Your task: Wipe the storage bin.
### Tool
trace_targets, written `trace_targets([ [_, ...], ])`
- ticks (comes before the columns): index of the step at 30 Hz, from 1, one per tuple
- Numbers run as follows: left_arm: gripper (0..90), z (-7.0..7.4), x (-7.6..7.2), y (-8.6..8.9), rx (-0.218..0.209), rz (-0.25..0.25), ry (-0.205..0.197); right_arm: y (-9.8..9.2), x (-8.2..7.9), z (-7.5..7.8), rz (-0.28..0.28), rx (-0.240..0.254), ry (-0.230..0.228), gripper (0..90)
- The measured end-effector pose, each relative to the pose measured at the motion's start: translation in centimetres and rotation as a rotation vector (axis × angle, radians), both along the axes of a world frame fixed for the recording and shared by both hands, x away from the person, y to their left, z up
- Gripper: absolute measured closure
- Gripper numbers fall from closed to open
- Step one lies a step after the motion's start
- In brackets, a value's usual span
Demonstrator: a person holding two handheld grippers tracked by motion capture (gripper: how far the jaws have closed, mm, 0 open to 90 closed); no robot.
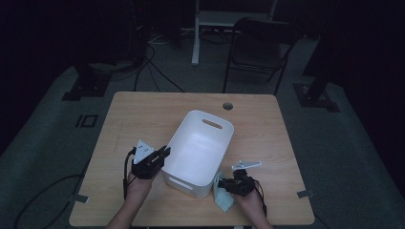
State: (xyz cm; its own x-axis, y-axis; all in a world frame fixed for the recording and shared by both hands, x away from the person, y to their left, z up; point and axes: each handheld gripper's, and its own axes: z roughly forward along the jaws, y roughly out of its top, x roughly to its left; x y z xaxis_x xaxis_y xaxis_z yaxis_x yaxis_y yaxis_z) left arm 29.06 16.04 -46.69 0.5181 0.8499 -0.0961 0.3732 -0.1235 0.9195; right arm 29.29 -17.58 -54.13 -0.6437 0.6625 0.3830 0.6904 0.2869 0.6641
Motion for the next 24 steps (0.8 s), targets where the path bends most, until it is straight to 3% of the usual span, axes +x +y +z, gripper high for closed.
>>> trace_targets([
  [3, 81.7, 0.0, 0.0, 0.0, 0.007, 0.006, -0.004, -0.1, 0.1, -0.2, -0.007, 0.010, 0.010, 83.4],
  [7, 81.9, 0.0, 0.0, -0.1, 0.014, 0.010, -0.008, 0.3, -0.4, 0.3, -0.007, -0.022, -0.006, 83.5],
  [16, 81.1, 0.0, -0.1, -0.1, 0.022, 0.010, -0.016, -0.1, -0.9, 1.5, 0.015, 0.017, -0.035, 83.6],
  [22, 73.6, 0.0, -0.1, 0.3, -0.031, -0.036, 0.015, -2.2, -0.6, 3.3, -0.043, 0.049, -0.101, 83.6],
  [24, 67.3, 0.3, -0.2, 0.4, -0.048, -0.055, 0.012, -3.5, -0.4, 3.8, -0.081, 0.058, -0.115, 83.7],
])
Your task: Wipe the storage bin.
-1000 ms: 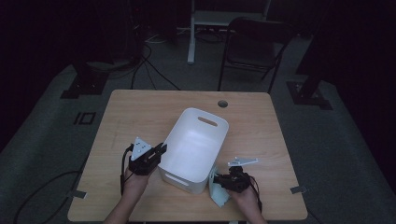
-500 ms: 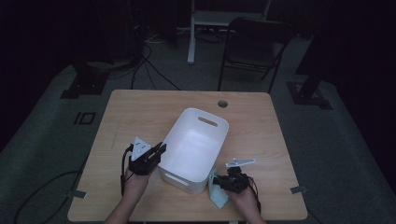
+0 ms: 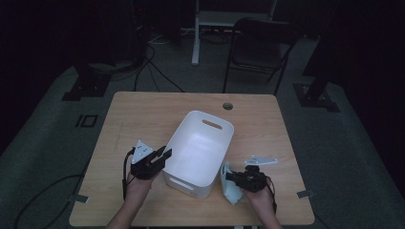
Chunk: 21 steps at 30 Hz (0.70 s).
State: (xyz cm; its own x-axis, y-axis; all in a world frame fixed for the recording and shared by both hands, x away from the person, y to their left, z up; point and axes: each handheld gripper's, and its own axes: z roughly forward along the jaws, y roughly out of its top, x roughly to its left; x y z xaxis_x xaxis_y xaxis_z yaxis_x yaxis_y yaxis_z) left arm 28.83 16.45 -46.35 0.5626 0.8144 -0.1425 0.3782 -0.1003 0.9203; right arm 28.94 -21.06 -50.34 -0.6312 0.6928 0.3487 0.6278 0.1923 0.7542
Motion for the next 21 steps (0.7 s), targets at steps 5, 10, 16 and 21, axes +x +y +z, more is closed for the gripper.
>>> trace_targets([
  [5, 58.5, 0.9, 0.0, 0.4, -0.018, -0.049, -0.004, -3.1, 0.9, 0.5, -0.088, -0.018, -0.019, 83.7],
  [10, 54.0, 1.1, -0.9, 0.4, -0.004, -0.077, 0.009, -5.4, 1.2, 0.4, -0.156, 0.006, -0.018, 83.6],
  [16, 45.8, 1.0, -2.4, 0.1, 0.001, -0.127, 0.012, -5.9, 1.6, -0.1, -0.179, 0.010, -0.005, 83.6],
  [21, 45.8, 1.2, -3.4, -0.2, 0.007, -0.161, 0.020, -6.3, 1.8, -0.4, -0.190, 0.016, 0.009, 83.6],
])
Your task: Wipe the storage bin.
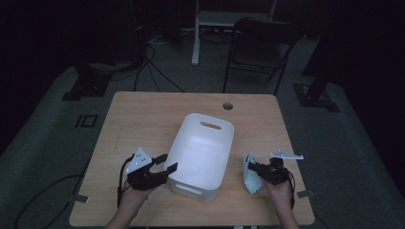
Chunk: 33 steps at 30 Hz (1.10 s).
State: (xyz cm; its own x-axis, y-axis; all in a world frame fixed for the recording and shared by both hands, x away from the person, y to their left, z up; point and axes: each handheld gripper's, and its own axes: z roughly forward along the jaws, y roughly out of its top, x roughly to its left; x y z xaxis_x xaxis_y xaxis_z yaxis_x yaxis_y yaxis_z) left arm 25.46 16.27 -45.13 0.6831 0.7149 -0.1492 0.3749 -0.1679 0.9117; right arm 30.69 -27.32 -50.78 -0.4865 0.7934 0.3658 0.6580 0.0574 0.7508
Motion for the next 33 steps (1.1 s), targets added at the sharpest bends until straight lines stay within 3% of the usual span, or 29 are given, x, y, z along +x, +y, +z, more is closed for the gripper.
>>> trace_targets([
  [4, 45.9, 0.1, -0.6, -0.2, -0.014, -0.026, 0.016, -0.1, 0.1, -0.2, -0.001, -0.004, 0.004, 83.5],
  [12, 46.6, 0.1, -1.6, -1.2, 0.002, -0.098, 0.059, -0.2, 0.1, -0.3, -0.001, 0.001, 0.007, 83.5],
  [17, 48.1, 0.7, -1.7, -1.5, 0.033, -0.132, 0.037, -0.2, 0.1, -0.3, 0.000, 0.002, 0.006, 83.5],
  [22, 47.9, 1.8, -0.2, -0.7, 0.020, -0.117, 0.009, -0.4, 0.1, -0.2, -0.001, 0.010, 0.000, 83.5],
  [27, 47.9, 2.5, 2.5, -0.3, -0.001, -0.111, -0.002, -0.6, 0.0, -0.2, -0.003, 0.015, -0.001, 83.5],
  [28, 47.9, 2.5, 2.5, -0.3, -0.001, -0.111, -0.002, -0.6, 0.0, -0.2, -0.003, 0.015, -0.001, 83.5],
  [29, 47.9, 2.6, 3.5, -0.2, -0.007, -0.107, -0.006, -0.6, 0.0, -0.2, 0.000, 0.012, 0.000, 83.5],
  [33, 47.9, 2.7, 5.4, -0.4, 0.007, -0.097, -0.023, -0.6, 0.0, -0.4, 0.001, 0.012, 0.002, 83.5],
])
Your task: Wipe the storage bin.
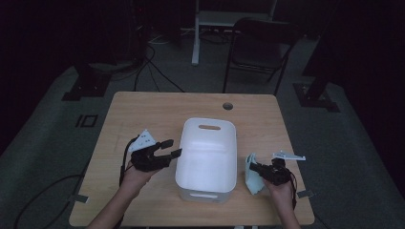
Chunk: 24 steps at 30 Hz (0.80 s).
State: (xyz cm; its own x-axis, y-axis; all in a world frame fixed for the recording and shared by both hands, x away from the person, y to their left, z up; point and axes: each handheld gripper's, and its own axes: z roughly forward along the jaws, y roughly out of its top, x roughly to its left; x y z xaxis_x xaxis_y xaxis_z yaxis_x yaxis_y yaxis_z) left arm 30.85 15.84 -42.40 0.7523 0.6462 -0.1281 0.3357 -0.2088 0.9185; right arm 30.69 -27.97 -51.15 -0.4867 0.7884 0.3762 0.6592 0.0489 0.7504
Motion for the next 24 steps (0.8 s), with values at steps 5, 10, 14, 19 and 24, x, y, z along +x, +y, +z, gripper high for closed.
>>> trace_targets([
  [5, 47.2, -0.1, 2.3, -0.6, 0.021, -0.005, -0.015, 0.1, 0.0, -0.1, 0.003, -0.001, 0.003, 83.5],
  [10, 46.6, -0.1, 4.6, -0.9, 0.019, -0.008, -0.019, 0.1, 0.0, -0.1, 0.005, 0.001, 0.004, 83.5],
  [14, 46.6, 0.0, 6.3, -1.0, 0.026, -0.011, -0.035, 0.0, 0.0, -0.2, 0.006, 0.000, 0.003, 83.5],
  [19, 46.6, 0.1, 8.2, -1.1, 0.015, -0.002, -0.032, 0.1, 0.0, -0.3, 0.011, -0.003, 0.006, 83.5],
  [24, 47.0, -0.1, 10.4, -1.2, 0.033, 0.024, -0.028, 0.2, 0.0, -0.4, 0.016, -0.002, 0.012, 83.5],
])
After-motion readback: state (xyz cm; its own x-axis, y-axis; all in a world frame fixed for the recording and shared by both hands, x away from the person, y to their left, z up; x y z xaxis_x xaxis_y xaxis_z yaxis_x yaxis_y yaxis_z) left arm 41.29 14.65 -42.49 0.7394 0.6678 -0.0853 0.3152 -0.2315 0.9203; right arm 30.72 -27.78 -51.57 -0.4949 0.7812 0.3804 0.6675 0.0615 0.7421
